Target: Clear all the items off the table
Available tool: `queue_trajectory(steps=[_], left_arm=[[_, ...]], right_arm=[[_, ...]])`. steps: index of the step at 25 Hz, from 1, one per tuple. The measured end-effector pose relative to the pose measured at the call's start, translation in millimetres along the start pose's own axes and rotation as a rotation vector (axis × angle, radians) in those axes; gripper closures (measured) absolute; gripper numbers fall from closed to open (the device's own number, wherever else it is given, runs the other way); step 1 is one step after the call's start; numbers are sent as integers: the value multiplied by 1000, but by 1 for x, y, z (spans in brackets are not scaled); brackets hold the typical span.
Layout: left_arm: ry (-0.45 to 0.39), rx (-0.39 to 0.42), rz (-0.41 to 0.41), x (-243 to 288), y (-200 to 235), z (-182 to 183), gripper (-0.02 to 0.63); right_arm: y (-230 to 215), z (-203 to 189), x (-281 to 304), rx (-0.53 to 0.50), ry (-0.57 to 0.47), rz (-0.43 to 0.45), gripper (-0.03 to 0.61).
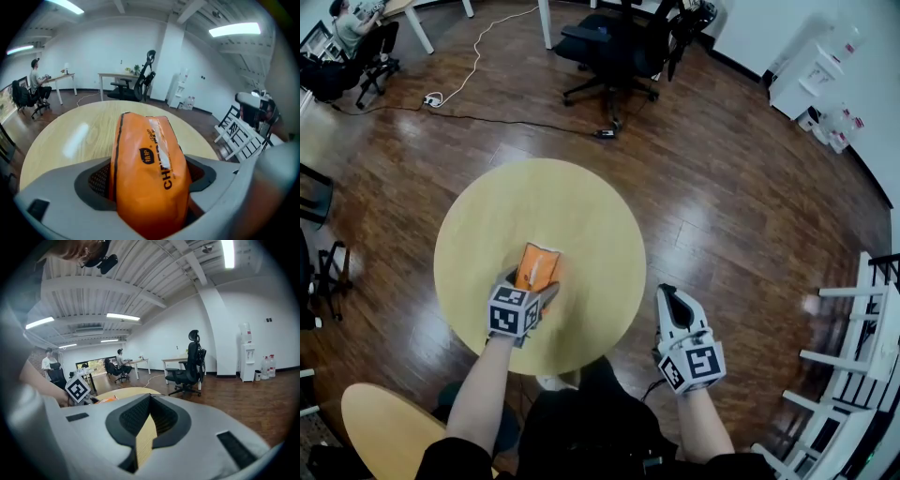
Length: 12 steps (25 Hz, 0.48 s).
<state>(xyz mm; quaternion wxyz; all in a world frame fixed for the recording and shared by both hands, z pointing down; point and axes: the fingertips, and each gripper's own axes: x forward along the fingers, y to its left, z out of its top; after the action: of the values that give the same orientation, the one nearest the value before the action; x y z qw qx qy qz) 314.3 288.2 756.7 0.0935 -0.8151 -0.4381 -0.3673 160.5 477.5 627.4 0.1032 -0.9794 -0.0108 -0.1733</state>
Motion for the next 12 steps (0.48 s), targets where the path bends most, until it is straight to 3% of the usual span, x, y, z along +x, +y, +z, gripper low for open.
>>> queue_trajectory(steps=[3,7,12], left_arm=[[-133,-23,14,-21,0,28,201],[-249,-34,49,-66,10,54,201],[-365,-26,149,-156,44,64,201]], right_arm=[[3,6,1,-28,-19,25,574],[20,28,2,-60,-68,55,574],[78,69,14,-117,-153,152,574]])
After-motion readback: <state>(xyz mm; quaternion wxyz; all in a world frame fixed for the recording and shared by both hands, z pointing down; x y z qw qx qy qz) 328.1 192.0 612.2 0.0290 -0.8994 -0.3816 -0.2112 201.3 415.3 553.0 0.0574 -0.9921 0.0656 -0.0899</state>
